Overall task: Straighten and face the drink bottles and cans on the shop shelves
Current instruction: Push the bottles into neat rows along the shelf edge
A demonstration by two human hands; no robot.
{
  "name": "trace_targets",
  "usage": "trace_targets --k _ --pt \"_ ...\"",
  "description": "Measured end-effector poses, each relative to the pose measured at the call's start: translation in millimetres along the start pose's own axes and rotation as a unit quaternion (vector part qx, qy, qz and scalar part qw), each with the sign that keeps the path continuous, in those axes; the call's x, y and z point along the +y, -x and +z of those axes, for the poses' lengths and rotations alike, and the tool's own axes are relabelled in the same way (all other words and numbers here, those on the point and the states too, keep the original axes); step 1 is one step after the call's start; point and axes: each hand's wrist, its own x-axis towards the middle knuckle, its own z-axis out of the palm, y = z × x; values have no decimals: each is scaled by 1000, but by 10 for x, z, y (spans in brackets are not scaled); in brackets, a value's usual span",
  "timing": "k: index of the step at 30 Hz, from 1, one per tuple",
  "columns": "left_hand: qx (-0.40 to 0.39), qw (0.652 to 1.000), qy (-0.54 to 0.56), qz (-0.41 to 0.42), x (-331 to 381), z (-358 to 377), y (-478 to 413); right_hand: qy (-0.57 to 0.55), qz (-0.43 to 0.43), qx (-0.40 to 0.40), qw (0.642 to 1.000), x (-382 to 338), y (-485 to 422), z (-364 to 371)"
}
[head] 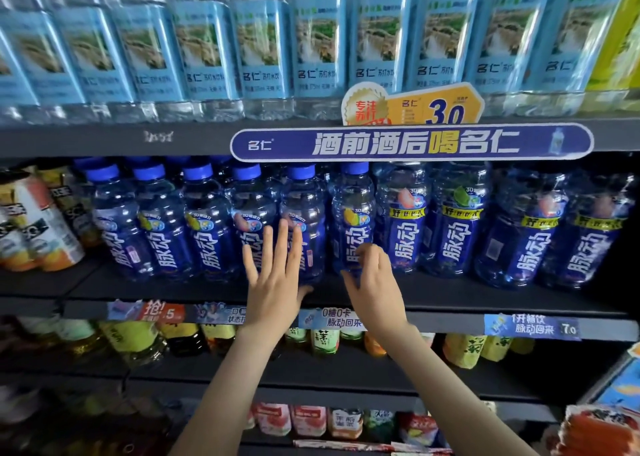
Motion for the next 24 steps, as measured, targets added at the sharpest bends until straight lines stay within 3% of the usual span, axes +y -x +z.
trace_targets --k 4,12,24 --pt "5 1000 -6 -21 20 29 -56 2 65 -2 998 -34 -93 26" --pt "24 999 1 -24 77 38 -89 -6 91 -18 996 -78 -169 77" --pt "38 998 -2 -43 115 41 -50 -30 70 8 997 -130 -96 90"
